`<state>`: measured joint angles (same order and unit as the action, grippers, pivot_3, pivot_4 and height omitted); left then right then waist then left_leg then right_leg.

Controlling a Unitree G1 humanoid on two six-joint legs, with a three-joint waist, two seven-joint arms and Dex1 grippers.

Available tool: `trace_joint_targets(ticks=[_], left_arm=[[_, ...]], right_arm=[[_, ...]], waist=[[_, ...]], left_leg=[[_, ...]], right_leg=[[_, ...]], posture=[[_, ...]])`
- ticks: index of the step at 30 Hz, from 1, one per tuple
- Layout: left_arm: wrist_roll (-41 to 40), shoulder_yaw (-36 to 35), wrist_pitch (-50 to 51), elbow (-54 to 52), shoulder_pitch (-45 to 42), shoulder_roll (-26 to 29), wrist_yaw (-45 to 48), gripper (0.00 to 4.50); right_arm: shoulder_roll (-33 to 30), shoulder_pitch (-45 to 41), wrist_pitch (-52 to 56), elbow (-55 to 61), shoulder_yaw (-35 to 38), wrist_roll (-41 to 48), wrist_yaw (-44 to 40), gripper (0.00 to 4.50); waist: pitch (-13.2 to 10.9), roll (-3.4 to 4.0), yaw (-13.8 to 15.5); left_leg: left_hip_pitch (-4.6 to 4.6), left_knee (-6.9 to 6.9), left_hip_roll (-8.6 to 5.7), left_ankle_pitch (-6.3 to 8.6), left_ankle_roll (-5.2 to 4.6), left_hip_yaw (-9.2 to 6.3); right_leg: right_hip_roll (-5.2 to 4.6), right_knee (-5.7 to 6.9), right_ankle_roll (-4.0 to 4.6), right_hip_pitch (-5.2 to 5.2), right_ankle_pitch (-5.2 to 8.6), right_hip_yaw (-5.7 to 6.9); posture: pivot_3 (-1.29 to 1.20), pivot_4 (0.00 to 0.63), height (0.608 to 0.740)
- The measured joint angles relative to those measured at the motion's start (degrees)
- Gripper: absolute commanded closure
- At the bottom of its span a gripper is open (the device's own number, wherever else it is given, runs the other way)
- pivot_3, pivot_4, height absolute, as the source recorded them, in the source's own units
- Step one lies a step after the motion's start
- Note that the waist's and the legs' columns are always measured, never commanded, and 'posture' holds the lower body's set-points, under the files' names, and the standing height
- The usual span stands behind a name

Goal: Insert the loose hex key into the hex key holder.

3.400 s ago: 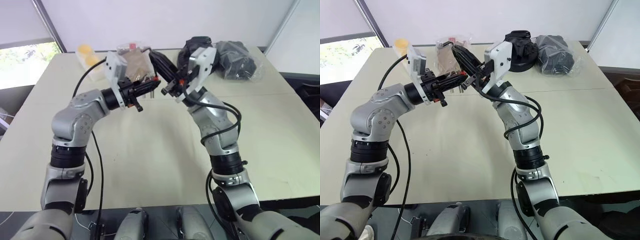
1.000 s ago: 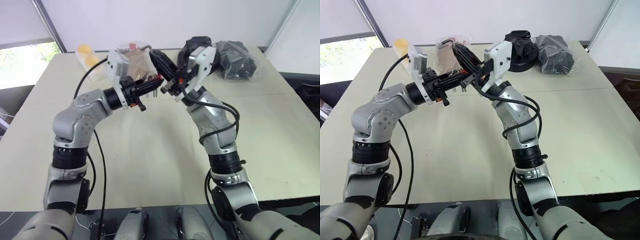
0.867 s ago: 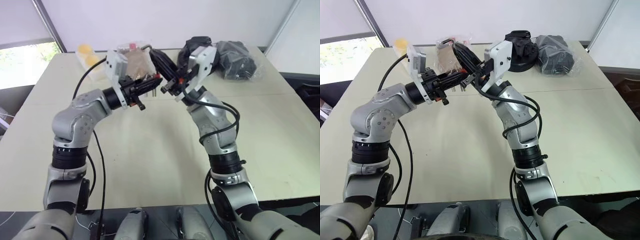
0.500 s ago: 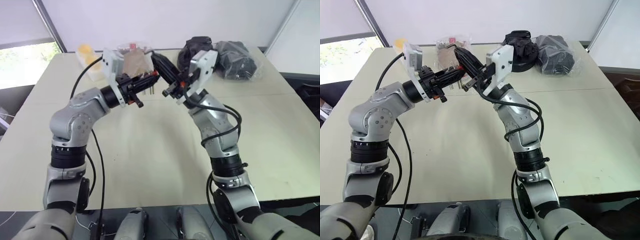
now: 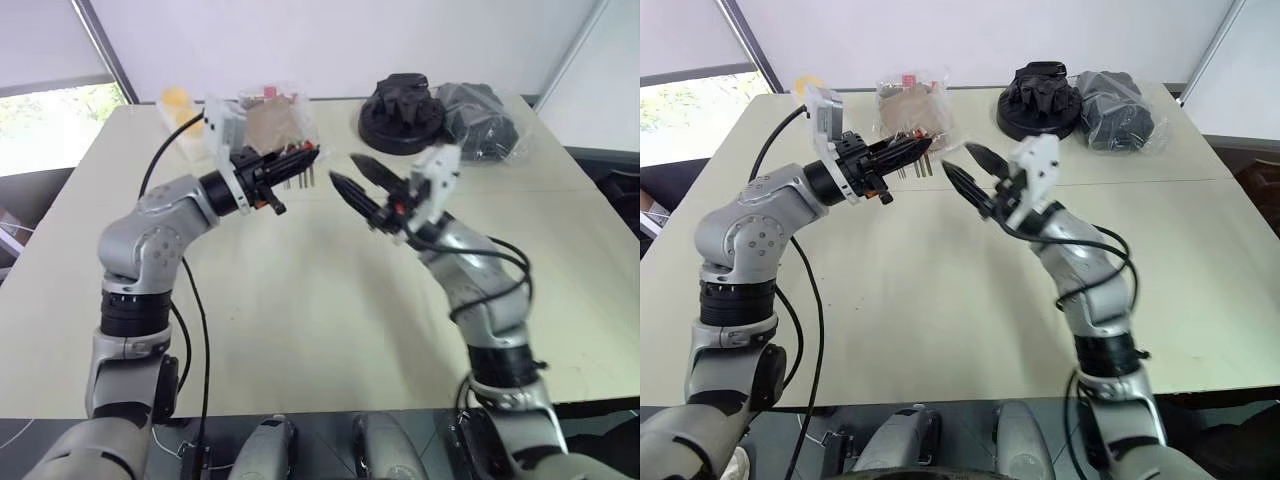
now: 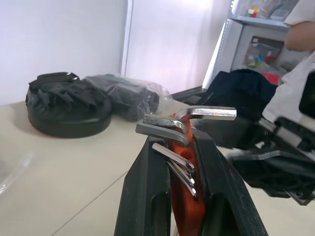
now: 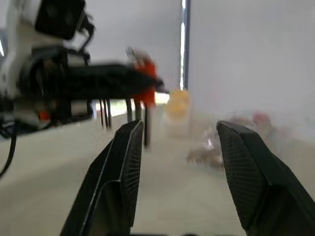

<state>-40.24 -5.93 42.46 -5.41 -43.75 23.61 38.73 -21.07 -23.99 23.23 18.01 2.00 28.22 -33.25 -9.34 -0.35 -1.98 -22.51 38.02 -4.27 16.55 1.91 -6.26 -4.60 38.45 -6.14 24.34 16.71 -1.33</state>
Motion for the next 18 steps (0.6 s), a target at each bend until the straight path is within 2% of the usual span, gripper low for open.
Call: trace_joint_targets(ticks=[6,18], left_arm=[[-0.9,1.3,2.1,1.0,2.1,-3.2,0.2,4.5],[-1.7,5.4,10.6,16.7,4.8,-19.3,-3.0,4.5]], right_arm=[[-10.9,8.4,5.6,5.1,7.1,4.1,-3.5,2.07],[-16.3,10.2,6.4,6.7,11.5,4.4,-3.7,2.07]], waist=[[0.0,-0.01,0.0],[0.0,-0.06,1.5]], left_leg=[[0.03,0.01,0.02,0.01,-0.02,0.04],[0.02,0.08,-0.01,0.01,-0.03,0.08]], right_leg=[[0.03,-0.04,0.0,-0.05,0.0,-0.02],[0.03,-0.15,0.0,-0.14,0.0,0.0]], posture=[[0.0,0.15,0.74],[0.0,0.15,0.74]])
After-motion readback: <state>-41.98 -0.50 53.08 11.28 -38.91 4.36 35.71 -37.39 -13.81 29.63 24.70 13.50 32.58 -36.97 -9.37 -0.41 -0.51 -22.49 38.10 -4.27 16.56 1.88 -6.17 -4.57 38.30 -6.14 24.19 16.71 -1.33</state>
